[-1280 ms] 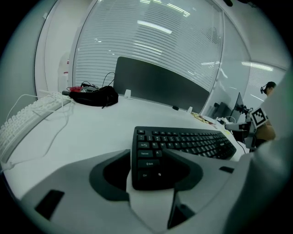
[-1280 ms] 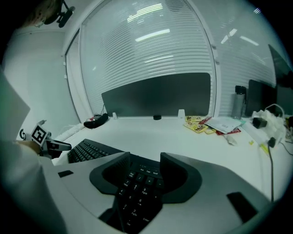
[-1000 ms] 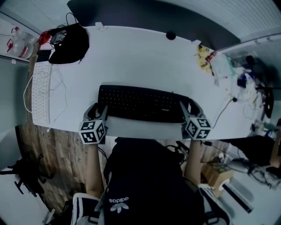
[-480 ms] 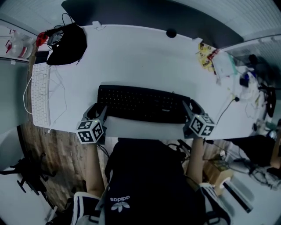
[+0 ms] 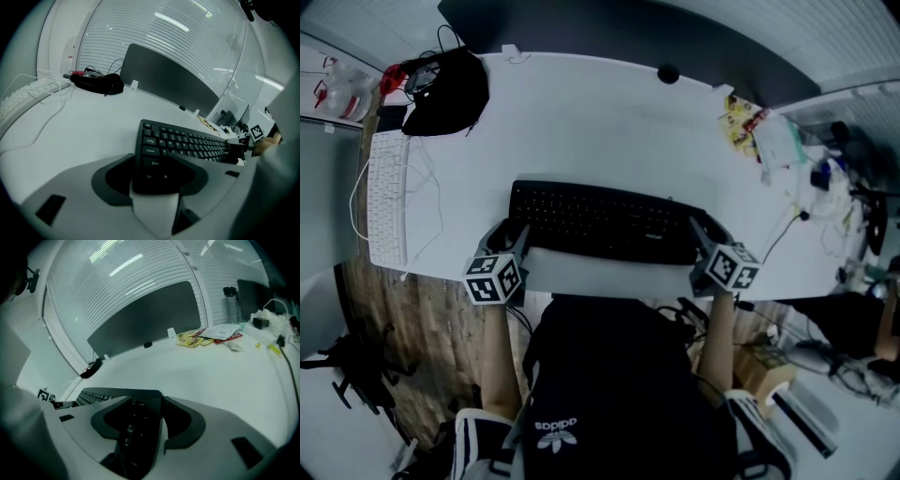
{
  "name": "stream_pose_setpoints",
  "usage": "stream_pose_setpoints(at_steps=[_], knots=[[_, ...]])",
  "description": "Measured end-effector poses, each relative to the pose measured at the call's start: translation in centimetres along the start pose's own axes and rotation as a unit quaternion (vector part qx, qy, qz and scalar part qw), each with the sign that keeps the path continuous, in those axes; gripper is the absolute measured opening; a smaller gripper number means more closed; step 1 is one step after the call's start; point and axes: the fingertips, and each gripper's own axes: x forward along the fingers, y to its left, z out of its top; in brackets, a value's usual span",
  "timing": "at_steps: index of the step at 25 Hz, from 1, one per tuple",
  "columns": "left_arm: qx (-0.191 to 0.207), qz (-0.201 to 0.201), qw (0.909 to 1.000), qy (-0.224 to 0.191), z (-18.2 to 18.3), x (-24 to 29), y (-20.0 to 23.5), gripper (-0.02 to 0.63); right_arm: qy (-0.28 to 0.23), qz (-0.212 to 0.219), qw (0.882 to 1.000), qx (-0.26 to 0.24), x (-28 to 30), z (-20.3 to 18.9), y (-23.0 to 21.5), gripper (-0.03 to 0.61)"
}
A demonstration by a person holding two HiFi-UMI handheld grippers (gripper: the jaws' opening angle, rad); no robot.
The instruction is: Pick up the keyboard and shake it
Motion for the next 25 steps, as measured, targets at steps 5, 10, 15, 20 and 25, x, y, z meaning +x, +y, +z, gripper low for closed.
stream_pose_setpoints(at_steps=[5, 10, 15, 20, 25], knots=[[0.002, 0.004, 1.0, -0.001, -0.2, -0.2, -0.3, 0.207, -0.01, -0.01, 1.0, -0.016, -0.3, 0.5, 0.0, 0.202], [-0.004, -0.005, 0.9999, -0.011, -0.3, -0.3, -1.1, 0.207, -0.04, -0.014, 0.998, -0.041, -1.7, 2.1, 0.1, 0.201], [-0.007, -0.015, 0.9988, -0.046, 1.0, -0.5, -1.8, 0.207, -0.091, -0.007, 0.992, -0.084, -3.8, 5.5, 2.1, 0.201], [0.002, -0.022, 0.9949, -0.099, 4.6, -1.5, -2.7, 0.207, -0.14, 0.001, 0.982, -0.128, -6.1, 10.0, 4.5, 0.199], [0.022, -0.031, 0.9872, -0.155, 9.3, -3.1, -4.0, 0.207, -0.198, 0.008, 0.968, -0.157, -8.9, 14.3, 6.4, 0.198]])
